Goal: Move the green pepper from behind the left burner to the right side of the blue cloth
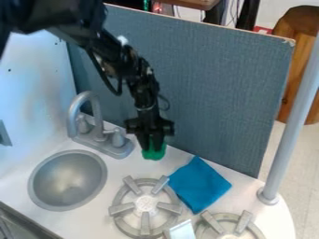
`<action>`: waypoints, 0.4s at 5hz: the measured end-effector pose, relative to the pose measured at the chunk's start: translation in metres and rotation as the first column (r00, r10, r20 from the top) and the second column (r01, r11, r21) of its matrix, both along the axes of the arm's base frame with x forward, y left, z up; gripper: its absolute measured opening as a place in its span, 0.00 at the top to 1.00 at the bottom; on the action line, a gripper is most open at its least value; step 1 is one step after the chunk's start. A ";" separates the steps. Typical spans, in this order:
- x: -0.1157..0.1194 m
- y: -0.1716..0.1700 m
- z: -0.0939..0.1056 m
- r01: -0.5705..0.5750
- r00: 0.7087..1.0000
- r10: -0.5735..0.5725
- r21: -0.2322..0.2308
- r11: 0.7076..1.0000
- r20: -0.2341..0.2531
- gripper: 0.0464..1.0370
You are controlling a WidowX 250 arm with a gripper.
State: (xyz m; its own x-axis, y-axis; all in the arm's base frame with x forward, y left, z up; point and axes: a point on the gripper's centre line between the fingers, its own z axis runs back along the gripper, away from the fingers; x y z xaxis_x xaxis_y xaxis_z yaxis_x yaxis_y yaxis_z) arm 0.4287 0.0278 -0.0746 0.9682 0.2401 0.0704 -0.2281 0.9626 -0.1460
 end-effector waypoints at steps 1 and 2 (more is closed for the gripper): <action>-0.019 -0.008 0.009 0.040 0.999 -0.041 -0.035 0.999 -0.013 0.65; -0.030 -0.017 0.009 0.067 0.997 -0.068 -0.055 0.996 -0.026 0.65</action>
